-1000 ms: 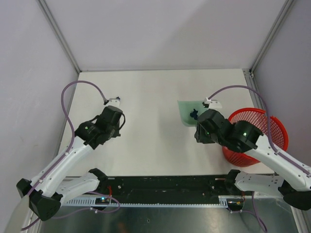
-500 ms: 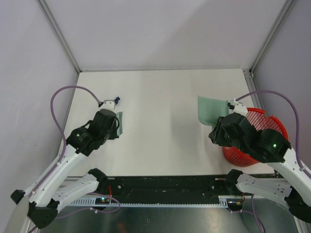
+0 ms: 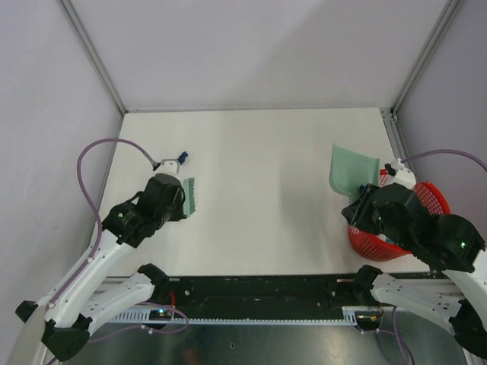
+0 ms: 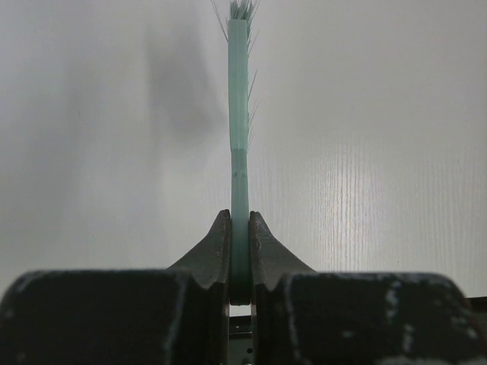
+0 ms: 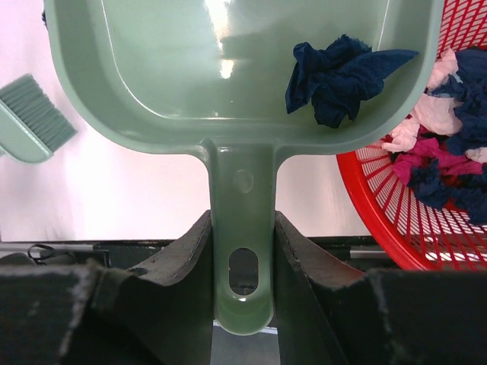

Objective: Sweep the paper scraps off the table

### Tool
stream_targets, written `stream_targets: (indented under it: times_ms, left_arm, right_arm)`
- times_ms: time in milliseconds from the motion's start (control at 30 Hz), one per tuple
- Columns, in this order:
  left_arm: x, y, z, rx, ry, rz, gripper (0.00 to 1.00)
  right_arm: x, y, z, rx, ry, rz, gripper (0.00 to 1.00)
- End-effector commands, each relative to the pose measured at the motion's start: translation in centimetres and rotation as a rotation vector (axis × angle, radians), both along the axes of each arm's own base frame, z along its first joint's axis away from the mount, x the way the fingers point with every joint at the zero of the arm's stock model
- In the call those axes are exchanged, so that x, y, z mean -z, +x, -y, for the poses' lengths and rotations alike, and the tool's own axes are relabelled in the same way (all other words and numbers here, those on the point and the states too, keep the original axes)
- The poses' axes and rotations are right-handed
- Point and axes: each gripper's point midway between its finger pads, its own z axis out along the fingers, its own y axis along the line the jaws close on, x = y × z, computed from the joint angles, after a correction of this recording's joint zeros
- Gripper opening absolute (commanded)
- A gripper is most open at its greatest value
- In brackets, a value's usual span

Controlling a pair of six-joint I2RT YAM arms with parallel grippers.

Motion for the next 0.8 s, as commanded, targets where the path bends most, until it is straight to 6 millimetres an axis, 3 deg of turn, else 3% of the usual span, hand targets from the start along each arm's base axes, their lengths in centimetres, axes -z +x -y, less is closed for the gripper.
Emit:
stream_targets:
  times_ms: [0, 267, 500, 767]
  left_arm:
    - [-0.4, 0.7, -0.1, -0.039, -0.022, 0.035, 0.0]
    - [-0.4, 0.7, 0.0, -0.038, -0.027, 0.035, 0.0]
    - [-0.4, 0.7, 0.0, -0.037, -0.027, 0.035, 0.0]
    - [-0.5, 0.6, 0.0, -0.036, -0.032, 0.046, 0.0]
  right_arm:
    - [-1.6, -0.1, 1.8, 0.096, 0.063, 0.051, 0.0]
    - [-2.0, -0.3, 2.9, 0.16, 0.097, 0.073, 0.0]
    - [-5.3, 0.3, 2.8, 0.193, 0.219, 0.161, 0.0]
    - [-5.4, 0.6, 3.0, 0.246, 0.26, 0.149, 0.0]
